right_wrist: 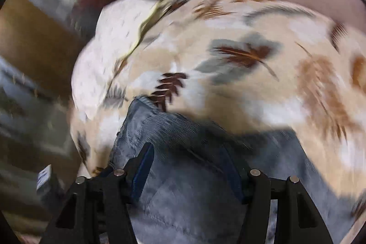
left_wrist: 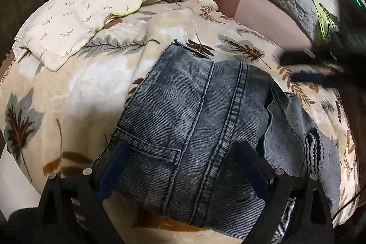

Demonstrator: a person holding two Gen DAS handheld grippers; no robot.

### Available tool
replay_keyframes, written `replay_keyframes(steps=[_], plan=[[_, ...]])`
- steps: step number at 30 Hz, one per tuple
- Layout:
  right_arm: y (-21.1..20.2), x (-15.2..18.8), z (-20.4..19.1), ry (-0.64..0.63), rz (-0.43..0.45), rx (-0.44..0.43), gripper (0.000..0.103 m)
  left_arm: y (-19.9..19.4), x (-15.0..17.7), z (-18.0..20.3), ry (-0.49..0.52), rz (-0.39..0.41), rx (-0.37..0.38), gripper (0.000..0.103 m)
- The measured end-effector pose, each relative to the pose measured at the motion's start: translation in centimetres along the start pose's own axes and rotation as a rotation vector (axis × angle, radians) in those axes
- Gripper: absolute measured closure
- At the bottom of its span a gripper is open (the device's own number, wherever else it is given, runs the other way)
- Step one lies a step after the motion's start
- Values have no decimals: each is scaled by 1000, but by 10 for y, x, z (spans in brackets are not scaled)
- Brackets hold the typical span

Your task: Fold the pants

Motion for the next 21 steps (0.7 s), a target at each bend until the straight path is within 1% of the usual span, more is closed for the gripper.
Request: replay_keyframes(steps=[2,3,5,6,8,9,10,11,12,13,14,15,16,18,19,20,21], plan=[[17,-14,-21,-81,-37,16,40,-1,0,1,2,1,4,8],[31,-22,-37,-151,-72,24,40,0,-1,1,-3,1,9,8],[49,-31,-55,-225,-115,41,40,0,-2,1,-4,0,16,8],[67,-36,-67,-278,-168,52,40,-1,-2,2,-4,2,17,8],[91,-41,-75,-321,-226,86,40,-1,0,3,5,4,18,8],[109,-40,-80,-347,-270,89,40,0,0,2,7,4,21,8],[118,-38,-83,-362,-295,88,48,-1,0,2,7,5,26,8],[125,-38,-85,-381,-295,113,62,-1,1,1,6,5,34,8],[125,-39,-89,-394,-260,141,67,-1,1,0,6,6,40,8],[120,-43,-93,-382,-208,124,83,-2,2,0,6,8,43,8],[116,-46,-95,-363,-171,117,84,-2,2,1,7,8,40,8],[112,-49,-95,-348,-126,121,84,-2,3,2,11,8,34,8],[107,-50,-95,-339,-96,101,82,-1,2,2,12,9,31,8],[95,-44,-90,-321,-97,47,77,-1,3,3,10,11,24,8],[87,-42,-86,-314,-85,45,70,-3,3,3,7,15,25,8],[68,-38,-72,-293,-53,41,54,-5,3,3,0,21,28,8],[58,-37,-64,-273,-38,49,44,-8,1,2,-10,30,33,8]])
Point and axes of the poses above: each gripper's, at about its wrist camera, not at the fingertips, and y roughly the way its jaws point, z to its right, x to its underside, the point moved 3 cm from there along y, roughly the way its jaws point, and after that the axes turned 1 degree about -z, right-handed, at the moved point
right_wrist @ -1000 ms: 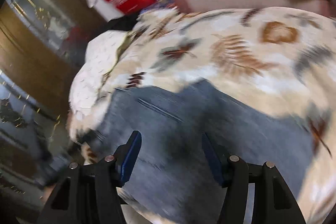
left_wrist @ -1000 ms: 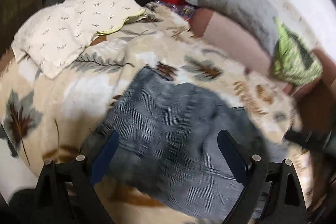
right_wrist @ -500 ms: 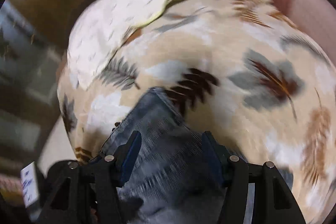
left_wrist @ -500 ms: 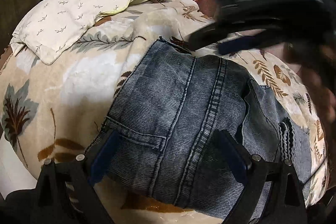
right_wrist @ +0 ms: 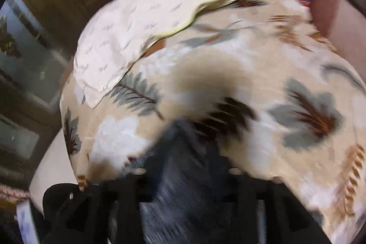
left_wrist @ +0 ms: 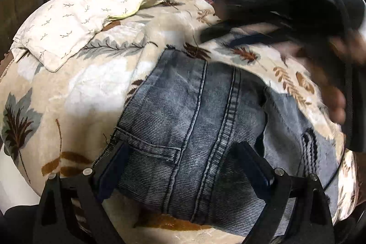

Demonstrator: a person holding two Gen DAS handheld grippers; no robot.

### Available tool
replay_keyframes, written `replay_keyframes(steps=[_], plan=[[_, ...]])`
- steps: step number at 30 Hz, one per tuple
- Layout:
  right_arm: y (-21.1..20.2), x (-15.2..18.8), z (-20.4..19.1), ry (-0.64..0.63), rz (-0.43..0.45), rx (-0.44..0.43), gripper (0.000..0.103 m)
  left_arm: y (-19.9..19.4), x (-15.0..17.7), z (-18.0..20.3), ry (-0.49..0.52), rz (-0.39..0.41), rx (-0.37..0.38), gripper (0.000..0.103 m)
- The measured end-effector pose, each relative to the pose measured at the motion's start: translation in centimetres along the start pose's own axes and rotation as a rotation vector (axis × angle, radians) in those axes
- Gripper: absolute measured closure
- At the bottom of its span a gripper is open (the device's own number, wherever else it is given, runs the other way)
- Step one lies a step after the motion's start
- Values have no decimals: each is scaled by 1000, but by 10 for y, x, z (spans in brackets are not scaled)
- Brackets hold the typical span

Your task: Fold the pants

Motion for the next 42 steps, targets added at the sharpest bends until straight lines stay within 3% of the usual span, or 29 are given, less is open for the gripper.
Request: replay_keyframes(steps=[1,5,6,9,13,15,17,22,26,29,30,32,34,36,37,42], plan=[[-17,8,22,47,24,29,33,-6,-2,-1,-16,21,9,8],[-57,52,113,201,12,147,32,-38,-11,11,19,201,29,8],[-63,71,144,282,-6,167,32,-41,-11,16,32,214,47,8],[-64,100,183,410,-20,119,34,-29,-8,32,73,159,93,8],[-38,104,176,370,-54,45,42,6,2,27,72,0,20,8],[-19,103,175,342,-110,82,71,11,2,23,61,-12,18,8],[-9,102,171,316,-127,128,79,11,4,26,81,-10,10,8],[-27,94,177,342,-48,166,79,11,7,31,105,-5,-16,8],[-56,112,190,397,-15,187,77,13,6,29,105,-5,-13,8],[-78,130,193,429,7,133,77,12,5,28,101,-6,-11,8],[-78,139,189,437,-5,72,77,12,5,29,101,-6,-12,8],[-65,148,182,423,-49,30,77,12,6,30,101,-4,-16,8],[-44,159,192,444,-117,90,77,12,6,30,108,0,-19,8],[-51,160,202,532,-41,97,77,11,7,31,114,6,-24,8],[-64,159,201,561,5,146,77,11,8,31,116,9,-27,8],[-109,165,163,458,117,171,74,9,8,31,113,13,-39,8]])
Point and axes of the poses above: each gripper's, at about its wrist camera, not at the fingertips, and y roughly the way its jaws point, z to its right, x to its underside, the point moved 3 cm from there along y, roughly the way its jaws point, and after that the axes turned 1 degree about -z, right-handed, at the moved point
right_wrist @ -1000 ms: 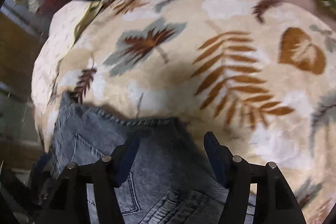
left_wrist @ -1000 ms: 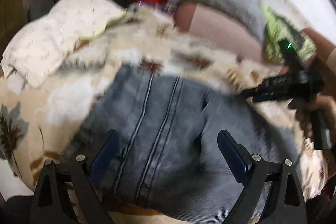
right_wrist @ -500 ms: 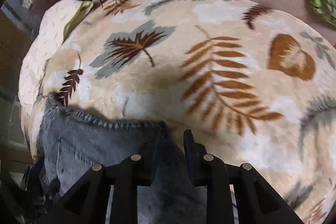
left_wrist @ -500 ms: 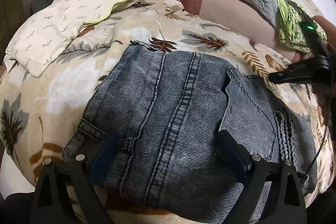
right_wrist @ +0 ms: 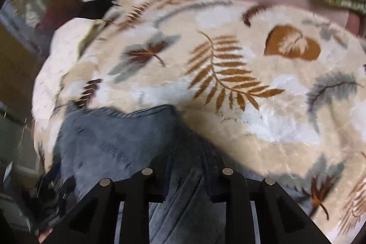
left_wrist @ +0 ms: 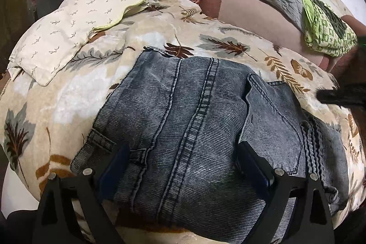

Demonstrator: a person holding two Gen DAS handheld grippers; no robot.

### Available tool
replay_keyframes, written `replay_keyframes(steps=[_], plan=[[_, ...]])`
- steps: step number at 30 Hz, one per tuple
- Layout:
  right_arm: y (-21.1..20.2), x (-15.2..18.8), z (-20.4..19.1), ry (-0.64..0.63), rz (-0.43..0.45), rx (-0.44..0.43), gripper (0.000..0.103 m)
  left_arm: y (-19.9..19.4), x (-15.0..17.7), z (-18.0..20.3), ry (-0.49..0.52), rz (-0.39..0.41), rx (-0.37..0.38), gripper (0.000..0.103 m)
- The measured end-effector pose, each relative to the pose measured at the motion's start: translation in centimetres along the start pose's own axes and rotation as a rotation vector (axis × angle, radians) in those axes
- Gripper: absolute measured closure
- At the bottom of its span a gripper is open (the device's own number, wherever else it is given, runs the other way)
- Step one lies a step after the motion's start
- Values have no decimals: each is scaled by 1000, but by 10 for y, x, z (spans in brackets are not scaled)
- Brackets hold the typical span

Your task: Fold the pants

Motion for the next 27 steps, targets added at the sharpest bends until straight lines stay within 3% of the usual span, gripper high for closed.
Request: replay_keyframes(steps=[4,10,16,18,22,24,27], plan=[[-31,41,-6,-23,37,-19,42,-2,1,1,1,1,-14,8],[-41,97,-14,-20,46,-57,42,-5,3,1,8,9,-26,8],[-30,118,-13,26,12,-88,42,-9,2,-1,-3,12,-21,8],[-27,119,-14,50,-11,-91,42,-21,1,-7,-54,20,21,8],[-29,107,-32,64,9,-193,42,-45,8,-30,-243,-3,176,8],[-22,101,-43,68,1,-235,42,-48,14,-42,-327,-38,232,8],[-4,95,-62,52,-29,-251,42,-41,27,-64,-541,-126,374,8]])
Point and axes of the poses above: each gripper's, at about its wrist camera, not at the fingertips, and y roughly the way its jaws point, z to its right, x to its underside, the point moved 3 cm from there along y, roughly the way its jaws point, and after that the axes turned 1 degree about -z, right-handed, at the moved point
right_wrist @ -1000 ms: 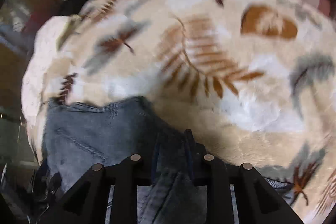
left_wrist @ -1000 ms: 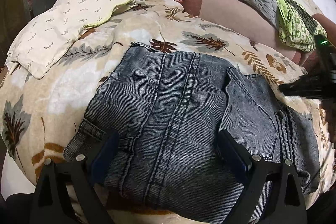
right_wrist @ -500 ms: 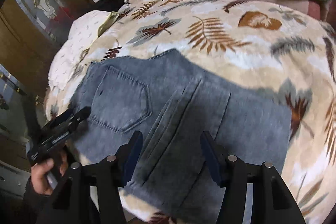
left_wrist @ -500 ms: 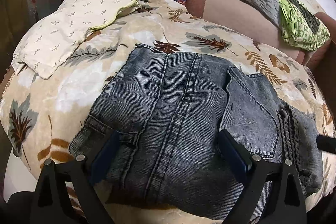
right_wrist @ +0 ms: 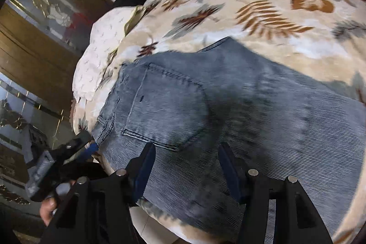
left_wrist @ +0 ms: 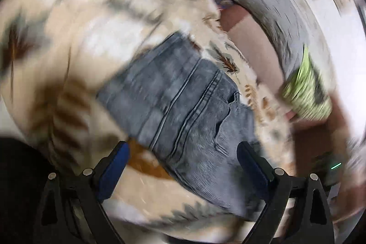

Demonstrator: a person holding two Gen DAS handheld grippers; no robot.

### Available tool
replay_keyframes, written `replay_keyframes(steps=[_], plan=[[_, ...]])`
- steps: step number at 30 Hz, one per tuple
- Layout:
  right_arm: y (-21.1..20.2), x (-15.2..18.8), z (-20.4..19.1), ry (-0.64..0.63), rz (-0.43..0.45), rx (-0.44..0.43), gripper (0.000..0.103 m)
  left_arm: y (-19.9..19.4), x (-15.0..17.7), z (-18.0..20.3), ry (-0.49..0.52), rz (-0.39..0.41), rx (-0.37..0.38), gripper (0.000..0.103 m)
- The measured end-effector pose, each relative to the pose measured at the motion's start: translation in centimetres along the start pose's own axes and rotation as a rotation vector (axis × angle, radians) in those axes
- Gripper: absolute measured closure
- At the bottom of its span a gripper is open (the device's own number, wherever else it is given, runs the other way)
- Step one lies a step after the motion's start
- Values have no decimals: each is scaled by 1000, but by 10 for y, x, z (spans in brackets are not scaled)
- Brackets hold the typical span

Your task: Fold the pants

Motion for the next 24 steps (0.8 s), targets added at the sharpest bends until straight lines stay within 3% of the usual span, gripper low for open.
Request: replay_keyframes(steps=[2,5,12,16,21,24], plan=[[19,-2,-5,10,-45,-27,42,6,-1,-17,-129,-54,84,8],[40,-4,-3,63,-100,-41,42,15,-3,-24,-173,-75,90,8],[47,-18,-1,135,-101,-59,40,27,-20,-13,-169,-68,130,8],[54,-17,-2,129,-106,-68,33,38,-26,-16,-192,-83,120,8],[51,-20,-5,149,-122,-63,32,36,-28,-15,-191,-73,108,8],[56,-23,-5,173,-126,-104,32,37,-31,-15,-182,-47,98,12]])
Point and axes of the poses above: each gripper's, at about its wrist camera, not at the fingertips, and y roughly the way its jaws point, z to its right, x to its underside, the point moved 3 cm from there along y, roughly the way its jaws point, and after that the axes turned 1 degree about -z, right-handed, at the moved point
